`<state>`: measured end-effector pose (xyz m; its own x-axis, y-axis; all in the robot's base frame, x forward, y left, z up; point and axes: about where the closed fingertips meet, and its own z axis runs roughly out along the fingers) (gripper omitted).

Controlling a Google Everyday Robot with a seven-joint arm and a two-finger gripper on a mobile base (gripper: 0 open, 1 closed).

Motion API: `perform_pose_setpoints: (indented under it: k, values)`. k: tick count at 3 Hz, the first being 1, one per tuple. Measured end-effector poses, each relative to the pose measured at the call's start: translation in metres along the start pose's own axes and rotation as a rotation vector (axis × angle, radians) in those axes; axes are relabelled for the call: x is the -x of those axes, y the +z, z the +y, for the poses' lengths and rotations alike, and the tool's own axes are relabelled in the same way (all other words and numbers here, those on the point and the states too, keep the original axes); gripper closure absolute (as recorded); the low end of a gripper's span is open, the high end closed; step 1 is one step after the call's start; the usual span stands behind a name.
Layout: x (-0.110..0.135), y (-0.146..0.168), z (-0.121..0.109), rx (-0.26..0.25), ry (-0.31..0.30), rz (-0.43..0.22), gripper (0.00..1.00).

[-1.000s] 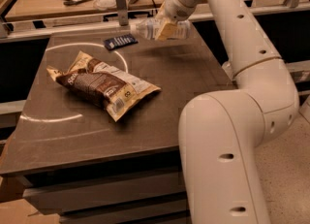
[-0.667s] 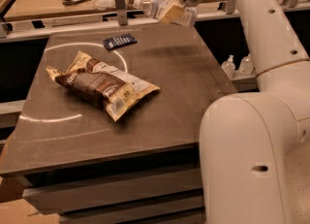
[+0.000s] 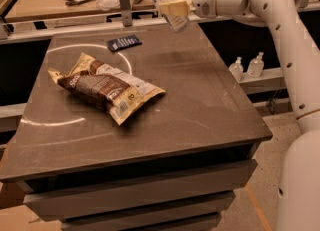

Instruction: Place blue plastic bottle upright

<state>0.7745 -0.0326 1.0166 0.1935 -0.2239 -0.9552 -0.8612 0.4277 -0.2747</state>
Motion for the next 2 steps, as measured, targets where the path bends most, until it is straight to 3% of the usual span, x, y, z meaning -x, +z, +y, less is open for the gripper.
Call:
perform_pose_setpoints:
  k: [1,2]
  values:
    - [0.004,0.004,0.015,0.017,0.016,-0.125,1.0]
    - [-0.012,0.002,0.034,0.039,0.063,-0.153,1.0]
